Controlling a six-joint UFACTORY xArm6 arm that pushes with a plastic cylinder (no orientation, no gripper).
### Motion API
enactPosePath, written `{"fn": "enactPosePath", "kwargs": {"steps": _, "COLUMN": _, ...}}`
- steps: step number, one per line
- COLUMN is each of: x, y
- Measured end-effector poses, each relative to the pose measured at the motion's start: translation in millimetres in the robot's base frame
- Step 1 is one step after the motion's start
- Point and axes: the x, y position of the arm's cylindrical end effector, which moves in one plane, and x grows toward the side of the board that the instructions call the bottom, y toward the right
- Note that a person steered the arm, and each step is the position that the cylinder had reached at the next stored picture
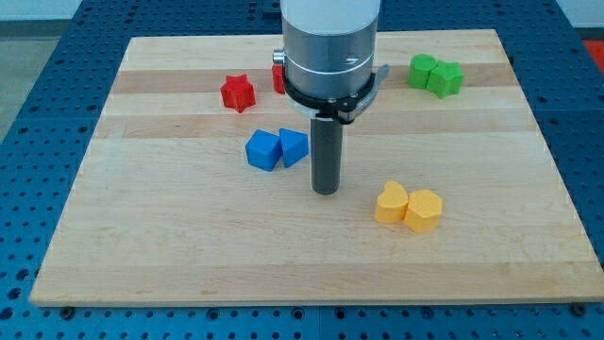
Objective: Separate the group of blocks
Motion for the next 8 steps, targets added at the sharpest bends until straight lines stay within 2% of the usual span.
{"fn": "enactPosePath", "kwargs": {"steps": 2, "x": 0, "y": -4}}
{"fn": "enactPosePath", "kwargs": {"steps": 3, "x": -21, "y": 12}}
{"fn": "enactPosePath", "kwargs": {"steps": 5, "x": -30, "y": -39}}
{"fn": "enactPosePath", "kwargs": {"steps": 8, "x": -108, "y": -83}}
